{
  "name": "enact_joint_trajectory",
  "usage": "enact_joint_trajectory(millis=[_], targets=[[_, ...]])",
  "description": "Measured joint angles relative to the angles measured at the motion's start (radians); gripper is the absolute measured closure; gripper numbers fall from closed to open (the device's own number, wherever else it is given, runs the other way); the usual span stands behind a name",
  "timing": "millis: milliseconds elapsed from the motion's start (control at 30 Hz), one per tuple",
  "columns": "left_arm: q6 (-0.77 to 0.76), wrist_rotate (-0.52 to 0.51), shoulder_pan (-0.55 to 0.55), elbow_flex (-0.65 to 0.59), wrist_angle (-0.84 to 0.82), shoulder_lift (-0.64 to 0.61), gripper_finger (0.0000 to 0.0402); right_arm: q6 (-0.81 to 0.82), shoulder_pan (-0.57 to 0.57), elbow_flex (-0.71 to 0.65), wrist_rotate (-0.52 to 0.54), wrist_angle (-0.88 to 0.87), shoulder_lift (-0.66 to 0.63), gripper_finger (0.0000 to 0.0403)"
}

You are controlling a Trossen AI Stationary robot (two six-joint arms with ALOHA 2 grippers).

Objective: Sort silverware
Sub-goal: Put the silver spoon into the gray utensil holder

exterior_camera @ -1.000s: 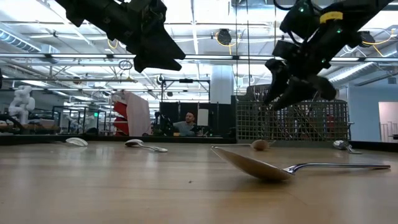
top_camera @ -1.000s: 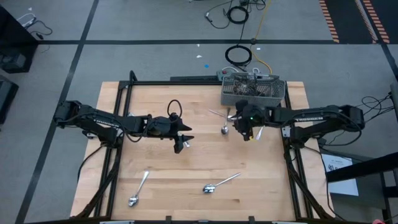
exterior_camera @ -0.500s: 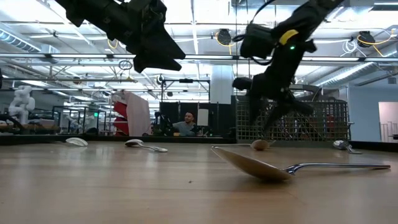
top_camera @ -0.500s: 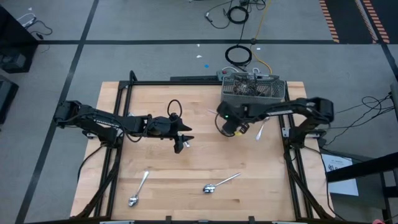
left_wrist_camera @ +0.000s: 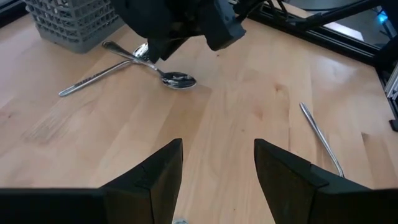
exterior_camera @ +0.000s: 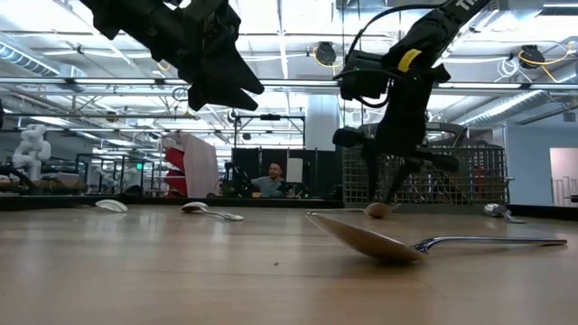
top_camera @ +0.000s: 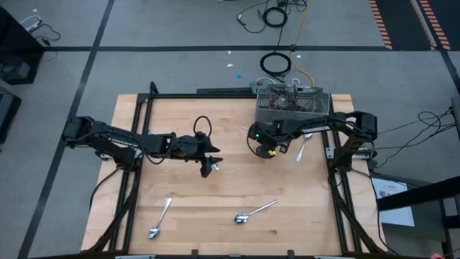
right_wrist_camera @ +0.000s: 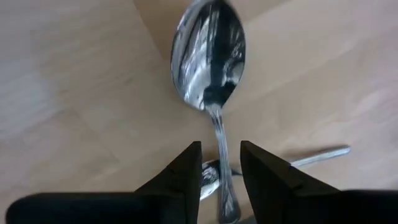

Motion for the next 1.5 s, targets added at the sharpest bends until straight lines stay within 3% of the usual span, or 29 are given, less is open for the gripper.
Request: enact_joint_trajectory(millis=[700, 933, 1033, 1233, 1500], targets=[[0.010, -0.027, 0.000, 0.000, -0.005, 0.000, 0.0197, -0.062, 0.001, 0.003, 0.008, 0.051, 0.097, 0.0305], [0.013, -0.027, 0.000, 0.000, -0.019, 0.000, 0.0197, -0.034, 0.004, 0.003, -0.007, 0.019, 0.098, 0.0365], [0.013, -0.027, 0.000, 0.000, -0.024, 0.000, 0.0197, 0.030, 0.020, 0.003, 0.002, 0.012, 0.098, 0.0394], [0.018, -0.025, 0.000, 0.000, -0.026, 0.000, 0.0197, 0.138, 0.060, 0.024, 0.040, -0.003, 0.092, 0.0398], [0.019, -0.023, 0.003, 0.000, -0.020, 0.000, 0.0197, 0.397, 0.058, 0.155, -0.059, -0.028, 0.033, 0.0400]])
